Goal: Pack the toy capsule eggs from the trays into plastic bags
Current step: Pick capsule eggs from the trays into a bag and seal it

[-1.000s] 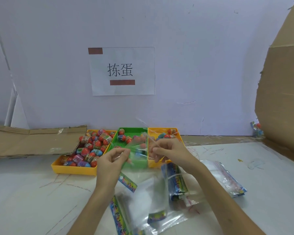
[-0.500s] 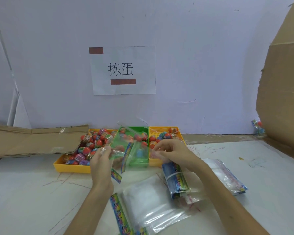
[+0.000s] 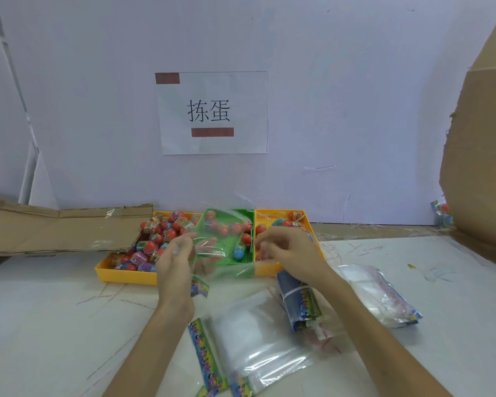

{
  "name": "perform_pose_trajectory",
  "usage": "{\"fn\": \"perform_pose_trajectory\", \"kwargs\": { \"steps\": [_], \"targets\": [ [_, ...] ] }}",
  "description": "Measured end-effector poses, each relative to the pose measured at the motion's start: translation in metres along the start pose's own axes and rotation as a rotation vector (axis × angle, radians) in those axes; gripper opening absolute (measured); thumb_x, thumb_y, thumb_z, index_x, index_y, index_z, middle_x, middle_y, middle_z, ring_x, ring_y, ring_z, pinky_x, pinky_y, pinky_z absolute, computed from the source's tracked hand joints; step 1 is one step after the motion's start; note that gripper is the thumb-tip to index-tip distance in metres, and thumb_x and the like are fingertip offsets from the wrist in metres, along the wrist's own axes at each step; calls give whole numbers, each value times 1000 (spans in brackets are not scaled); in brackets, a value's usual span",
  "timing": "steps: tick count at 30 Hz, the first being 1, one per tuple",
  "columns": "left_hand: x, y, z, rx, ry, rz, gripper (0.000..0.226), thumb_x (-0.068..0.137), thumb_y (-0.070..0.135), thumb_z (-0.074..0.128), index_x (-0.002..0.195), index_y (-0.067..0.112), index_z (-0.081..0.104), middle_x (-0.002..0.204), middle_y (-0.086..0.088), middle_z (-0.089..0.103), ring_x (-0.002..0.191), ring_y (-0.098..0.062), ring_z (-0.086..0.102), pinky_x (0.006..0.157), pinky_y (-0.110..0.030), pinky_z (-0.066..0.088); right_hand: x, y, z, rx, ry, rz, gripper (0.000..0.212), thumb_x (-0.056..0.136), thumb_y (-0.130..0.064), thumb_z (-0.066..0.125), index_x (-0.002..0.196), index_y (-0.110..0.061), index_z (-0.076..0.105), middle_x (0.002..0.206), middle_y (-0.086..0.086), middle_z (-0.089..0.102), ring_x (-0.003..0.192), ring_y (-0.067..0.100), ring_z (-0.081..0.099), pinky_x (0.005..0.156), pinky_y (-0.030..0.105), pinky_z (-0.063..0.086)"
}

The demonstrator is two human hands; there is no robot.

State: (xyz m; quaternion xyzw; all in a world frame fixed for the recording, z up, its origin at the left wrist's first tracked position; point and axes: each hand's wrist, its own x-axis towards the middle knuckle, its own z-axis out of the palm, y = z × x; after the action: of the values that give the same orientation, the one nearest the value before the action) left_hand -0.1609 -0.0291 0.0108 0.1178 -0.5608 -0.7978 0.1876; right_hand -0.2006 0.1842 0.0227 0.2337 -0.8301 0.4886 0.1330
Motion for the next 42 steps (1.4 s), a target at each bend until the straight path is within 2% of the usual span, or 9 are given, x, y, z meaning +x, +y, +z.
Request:
{"fn": "perform_pose_trajectory", "kwargs": {
  "steps": [2, 5, 14, 19, 23, 27, 31, 37, 42],
  "targets": [
    [-2, -3, 3, 73, -65, -16, 17, 105, 24, 57, 106, 20, 74, 109, -13, 74, 93, -29, 75, 83, -52, 60, 2, 2, -2, 82, 113, 39, 15, 98, -19, 64, 106, -29, 71, 91, -6, 73, 75, 13, 73, 68, 27, 58],
    [-7, -8, 6, 151, -177, -15, 19, 104, 21, 57, 114, 11, 70, 101, -12, 77, 74, -23, 76, 62, -35, 61, 3, 6, -4, 195, 80, 135, 30, 97, -27, 67, 126, -23, 61, 102, -1, 71, 80, 15, 74, 70, 24, 58],
    [-18, -6, 9, 197, -336, 45, 16, 104, 22, 55, 109, 19, 70, 89, -4, 80, 55, -20, 71, 50, -26, 57, 1, 5, -2, 56, -71, 207, 46, 90, -58, 63, 132, -40, 57, 106, -26, 65, 96, -13, 61, 70, 7, 48],
    [-20, -5, 10, 210, -375, 77, 23, 101, 28, 59, 117, 17, 70, 94, -4, 80, 67, -22, 73, 58, -31, 59, -2, 0, -5, 269, -84, 194, 15, 91, -29, 73, 106, -31, 75, 94, -2, 78, 87, 11, 74, 76, 21, 57],
    [-24, 4, 9, -128, -605, -254, 61, 91, 63, 46, 131, 21, 63, 120, -14, 74, 90, -32, 75, 65, -38, 61, -1, -4, -10, 456, 79, 208, 9, 95, -4, 65, 92, -9, 71, 81, 11, 74, 71, 26, 70, 70, 42, 58],
    [-25, 5, 4, -393, -797, -347, 72, 88, 71, 47, 135, 19, 67, 136, -15, 65, 116, -36, 68, 76, -43, 62, 1, -9, -15, 599, 257, 325, 6, 97, -1, 61, 95, -5, 65, 70, 11, 66, 55, 24, 62, 51, 33, 56],
    [-28, 2, 10, -101, -903, -249, 98, 67, 80, 71, 146, 26, 49, 136, -7, 66, 112, -29, 69, 79, -36, 58, 2, -6, -15, 548, 375, 372, 7, 96, -3, 62, 95, -9, 65, 65, 7, 62, 48, 15, 53, 46, 23, 47],
    [-26, -5, 13, -4, -610, -189, 37, 96, 23, 61, 134, 20, 61, 112, -2, 77, 81, -21, 76, 68, -27, 59, 0, -10, -10, 538, 209, 272, 26, 91, 1, 69, 113, -11, 65, 72, 1, 72, 63, 19, 69, 57, 28, 58],
    [-14, -7, 8, -66, -337, -141, 18, 102, 18, 57, 112, 14, 71, 93, -3, 78, 65, -12, 68, 62, -23, 54, -2, -12, -5, 415, 28, 171, 47, 81, 5, 76, 118, -23, 65, 88, 12, 76, 85, 20, 76, 73, 29, 58]
  ]
}}
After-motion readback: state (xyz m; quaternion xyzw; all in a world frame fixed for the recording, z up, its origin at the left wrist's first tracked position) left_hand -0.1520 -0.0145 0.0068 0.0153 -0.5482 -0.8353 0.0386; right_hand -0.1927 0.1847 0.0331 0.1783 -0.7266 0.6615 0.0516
